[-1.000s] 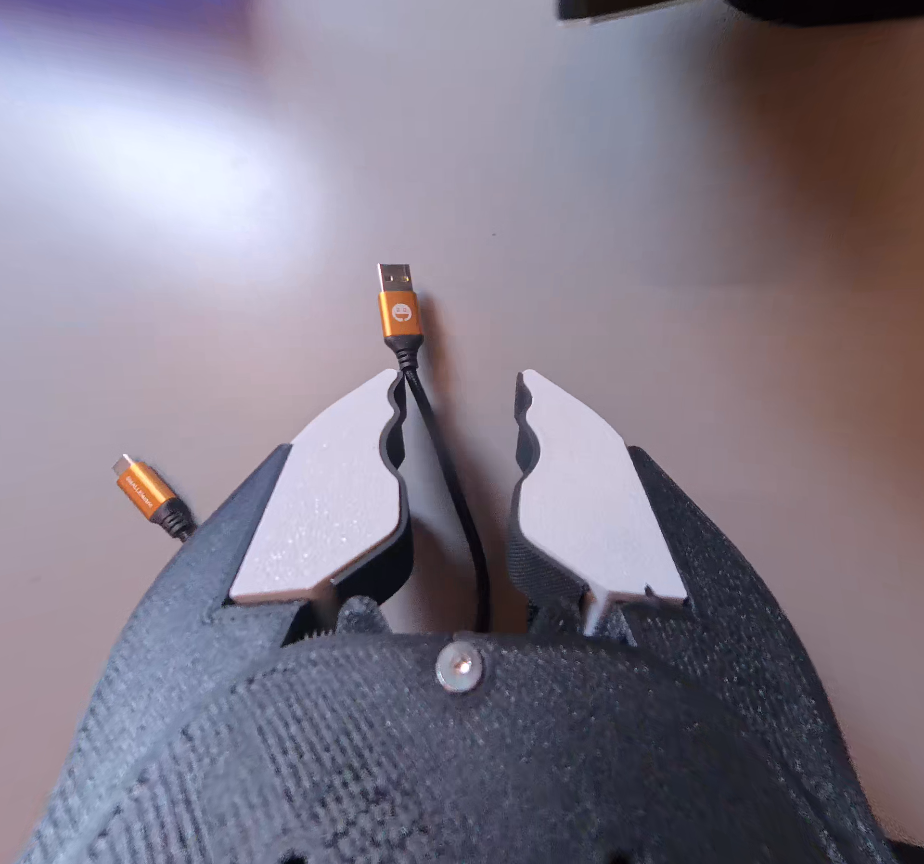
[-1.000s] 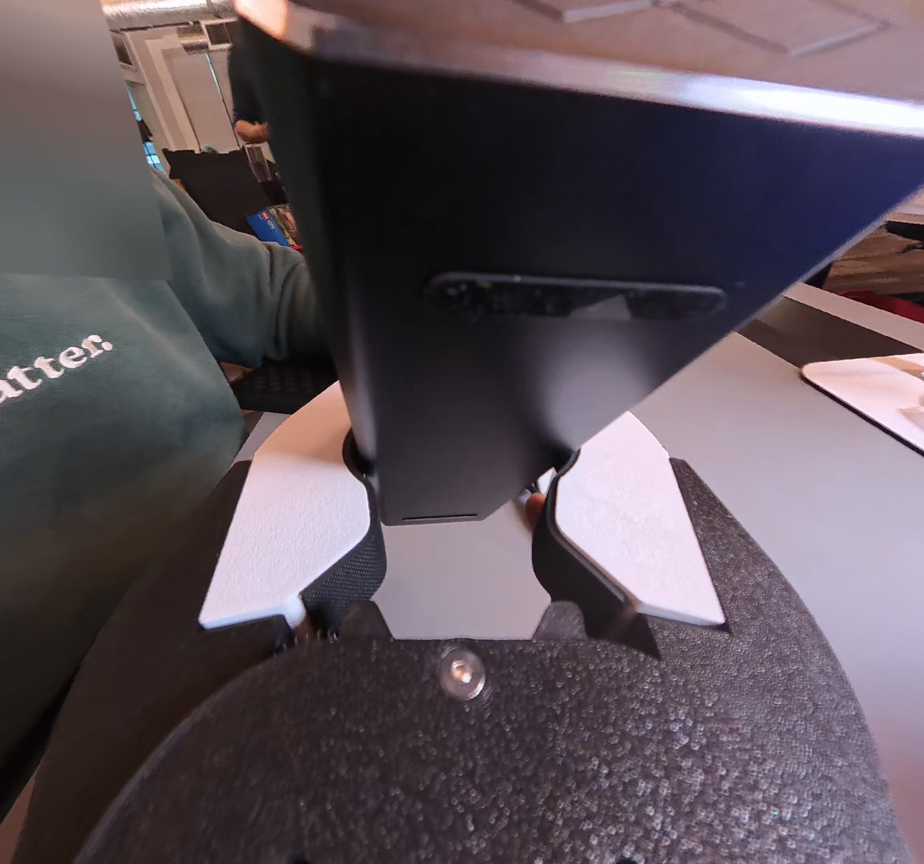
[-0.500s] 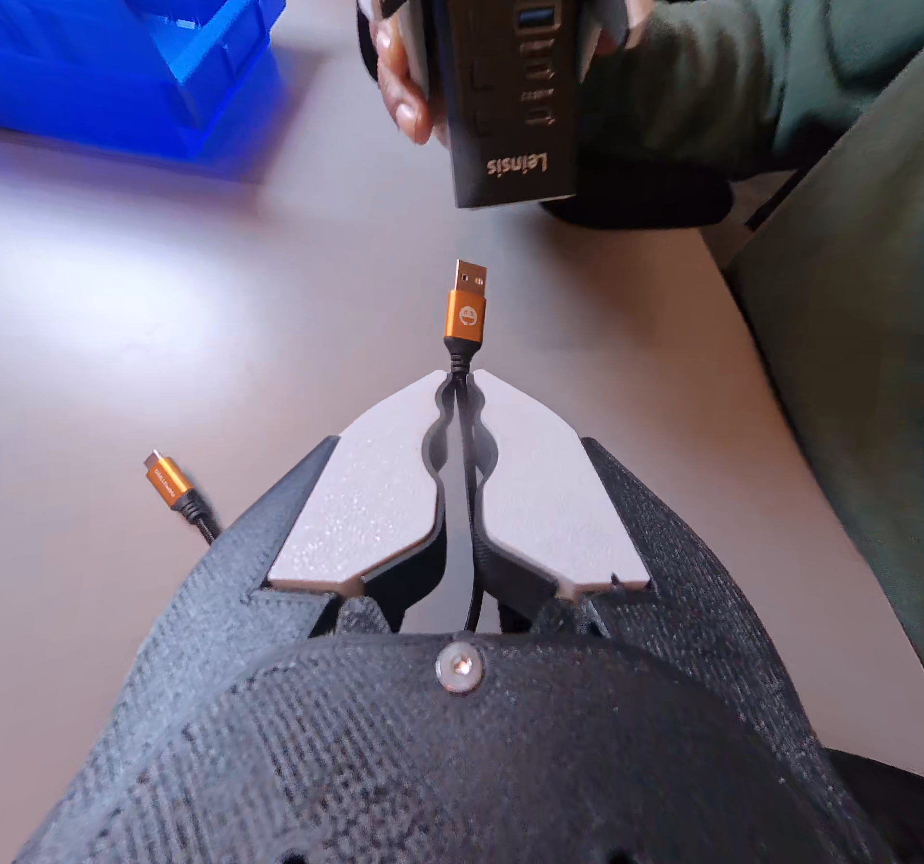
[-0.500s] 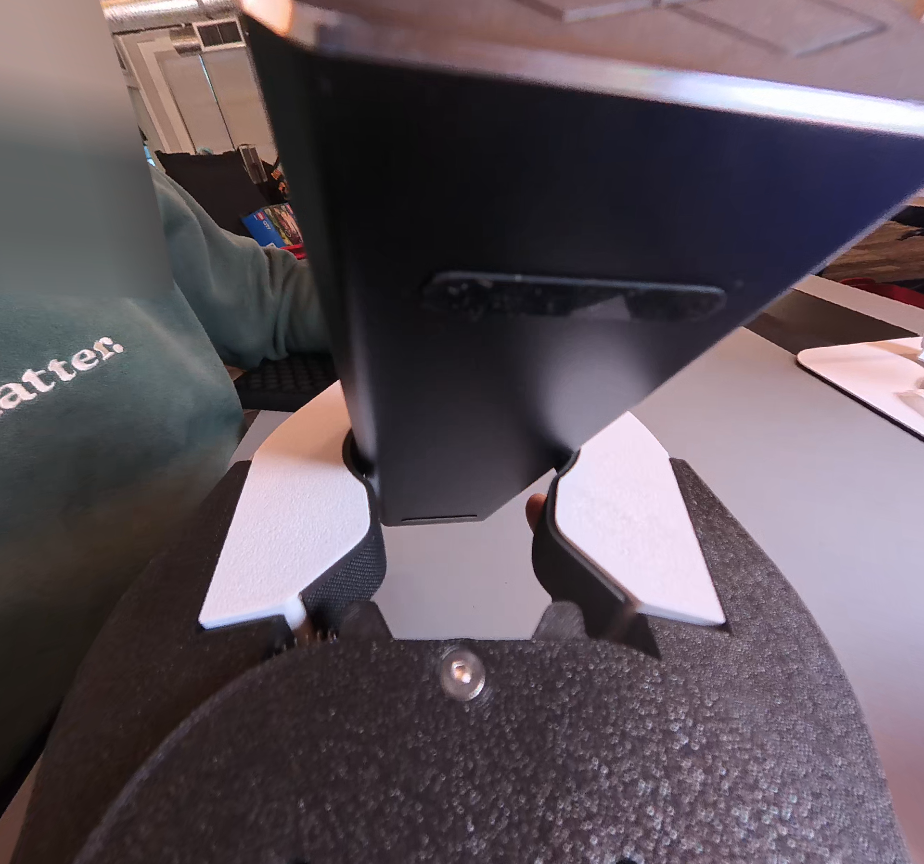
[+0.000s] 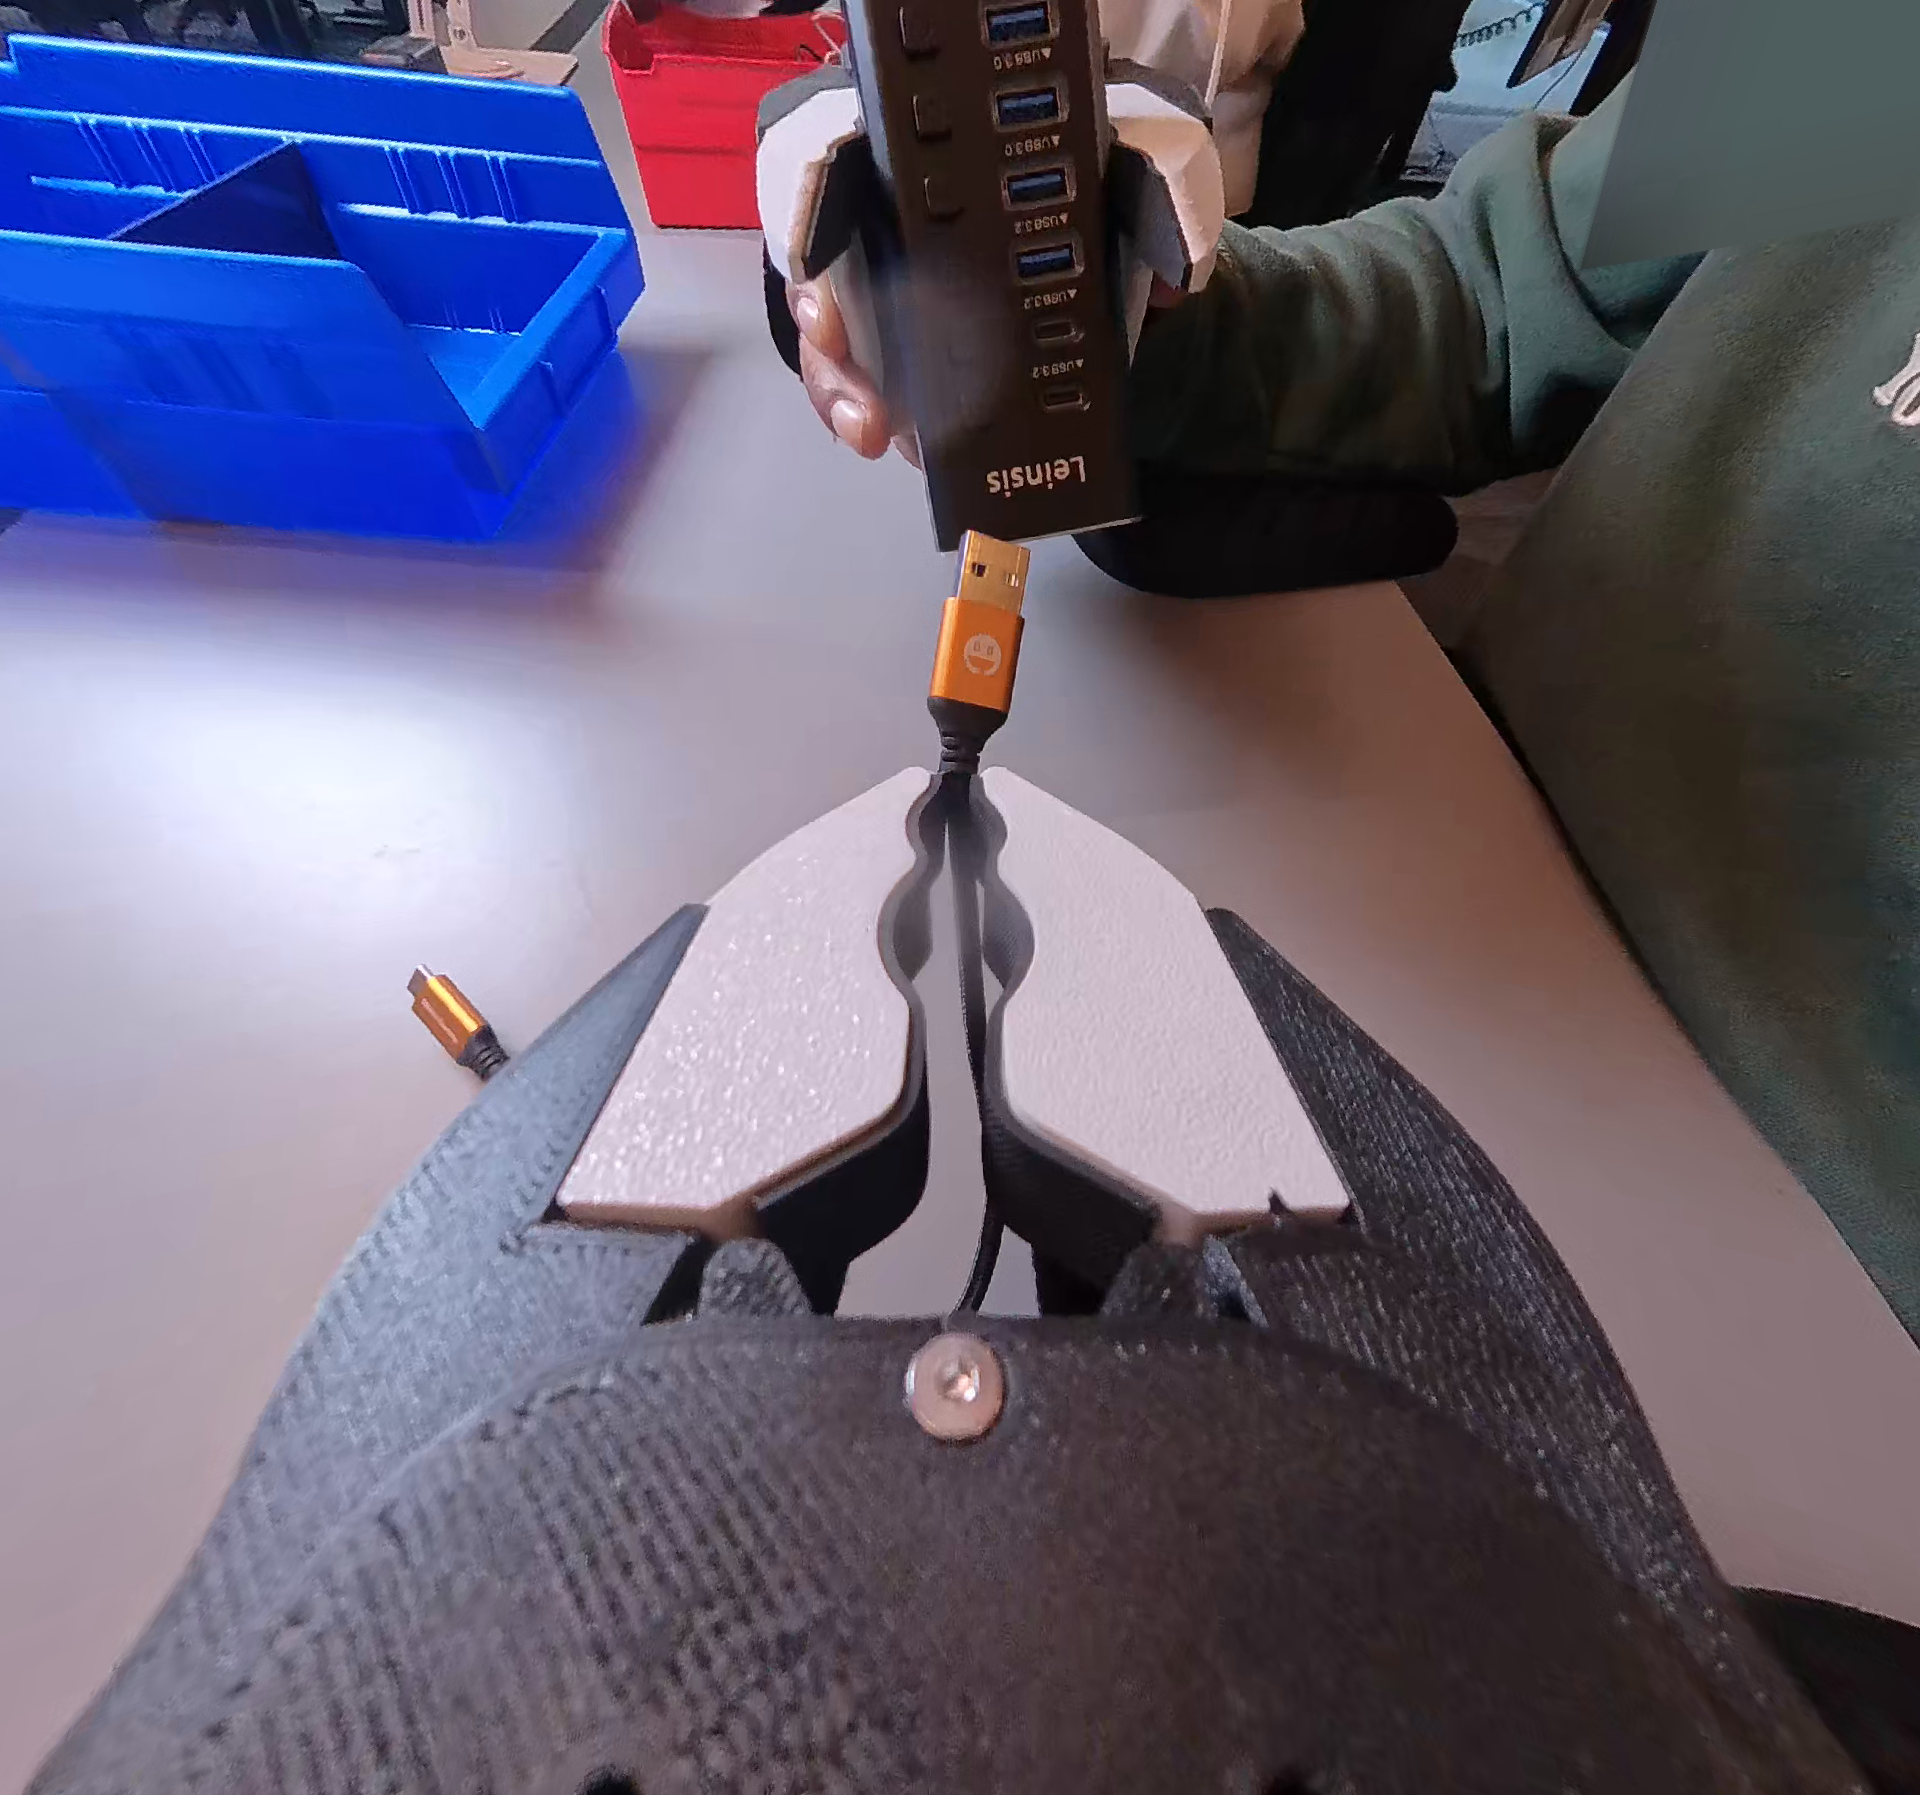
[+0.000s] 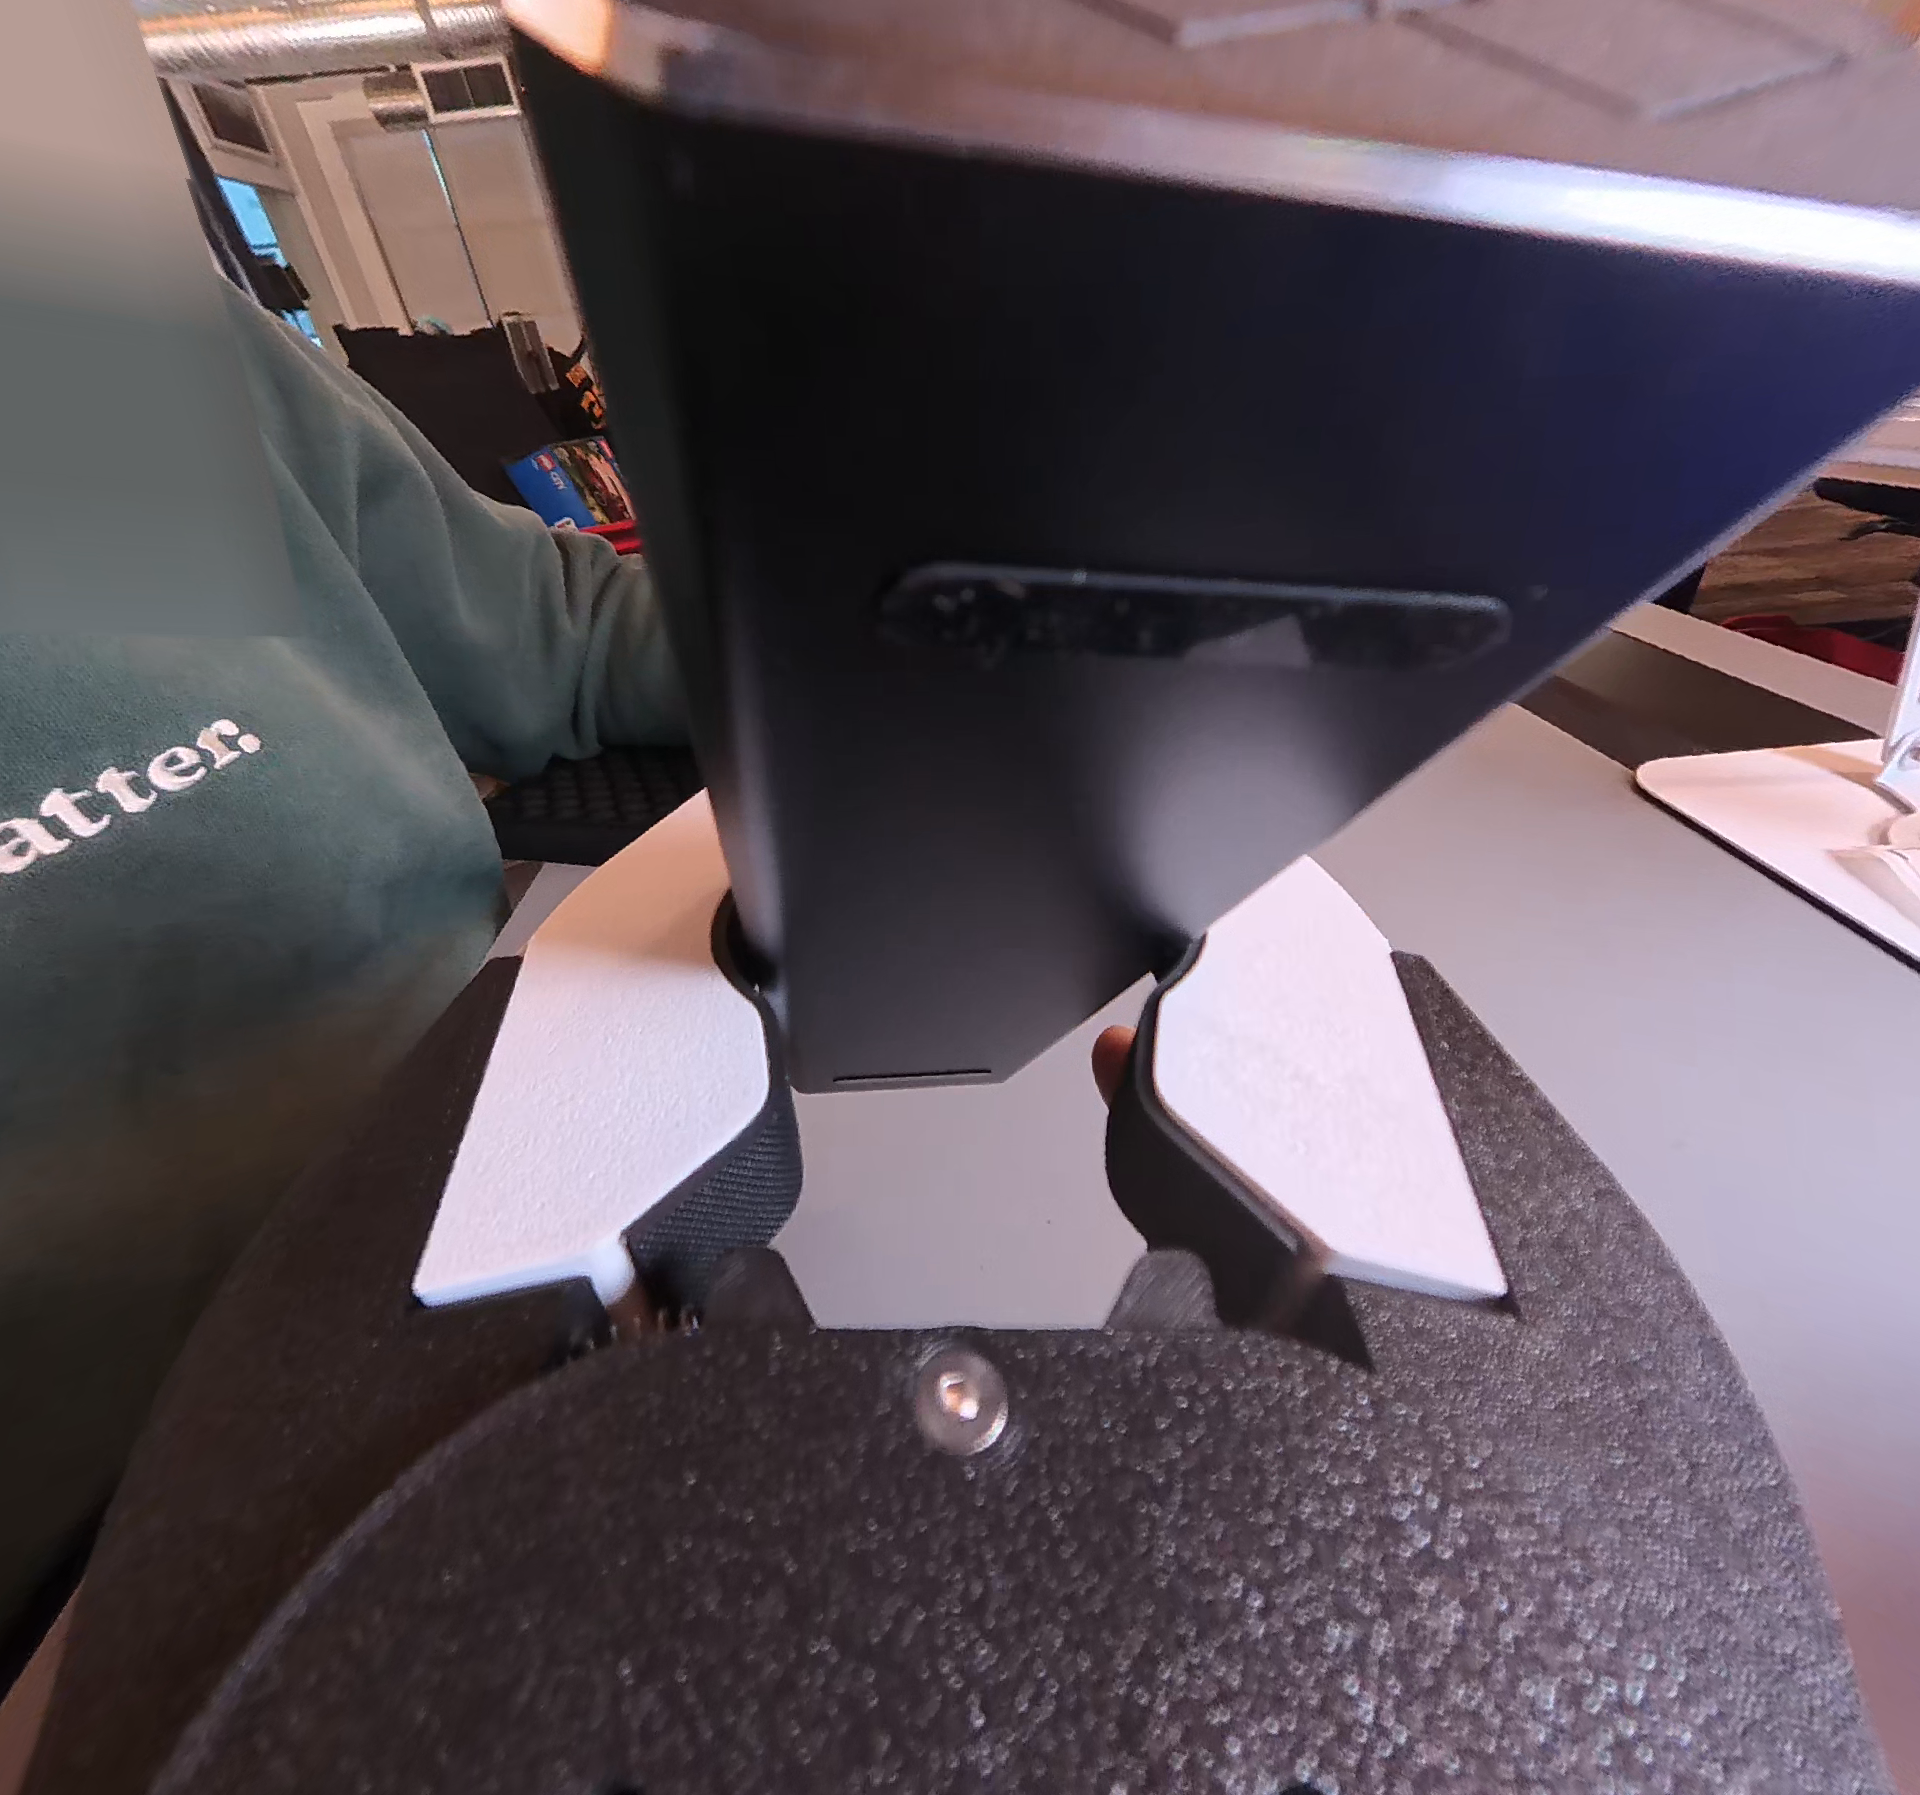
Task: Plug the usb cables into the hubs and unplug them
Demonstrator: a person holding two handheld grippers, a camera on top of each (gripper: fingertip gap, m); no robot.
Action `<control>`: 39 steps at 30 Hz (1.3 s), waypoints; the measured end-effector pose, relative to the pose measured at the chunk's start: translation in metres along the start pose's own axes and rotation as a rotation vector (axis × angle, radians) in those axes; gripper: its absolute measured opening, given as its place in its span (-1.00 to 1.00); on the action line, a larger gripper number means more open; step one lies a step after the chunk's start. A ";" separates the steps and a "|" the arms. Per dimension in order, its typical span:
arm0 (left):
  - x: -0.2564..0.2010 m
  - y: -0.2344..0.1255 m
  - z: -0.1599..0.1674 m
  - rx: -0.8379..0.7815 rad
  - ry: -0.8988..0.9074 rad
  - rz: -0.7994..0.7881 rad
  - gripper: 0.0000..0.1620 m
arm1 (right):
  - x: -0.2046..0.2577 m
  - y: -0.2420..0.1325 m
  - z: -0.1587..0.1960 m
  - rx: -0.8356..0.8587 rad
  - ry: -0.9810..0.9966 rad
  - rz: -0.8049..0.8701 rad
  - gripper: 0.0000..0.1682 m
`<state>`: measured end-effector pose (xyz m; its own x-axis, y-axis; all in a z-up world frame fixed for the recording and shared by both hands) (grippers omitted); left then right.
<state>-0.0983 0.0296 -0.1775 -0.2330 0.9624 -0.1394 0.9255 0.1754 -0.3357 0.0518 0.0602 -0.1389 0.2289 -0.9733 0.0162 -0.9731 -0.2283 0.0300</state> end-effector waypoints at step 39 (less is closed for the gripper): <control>0.026 -0.016 0.024 0.452 -0.190 -0.150 -0.94 | 0.000 0.009 0.019 0.090 0.019 -0.011 -0.12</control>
<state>-0.1267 0.0469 -0.1981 -0.4426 0.8713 -0.2119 0.6660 0.1612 -0.7283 0.0430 0.0577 -0.1581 0.2392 -0.9703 0.0353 -0.9687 -0.2410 -0.0594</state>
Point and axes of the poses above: each gripper's, where its closed fingertips meet, y out along the fingers, z out of its underside, x = y × z across the jaws, the point moved 4 cm from there along -y, back along the fingers, and after that the axes turned 4 degrees about -y, right-handed, at the moved point
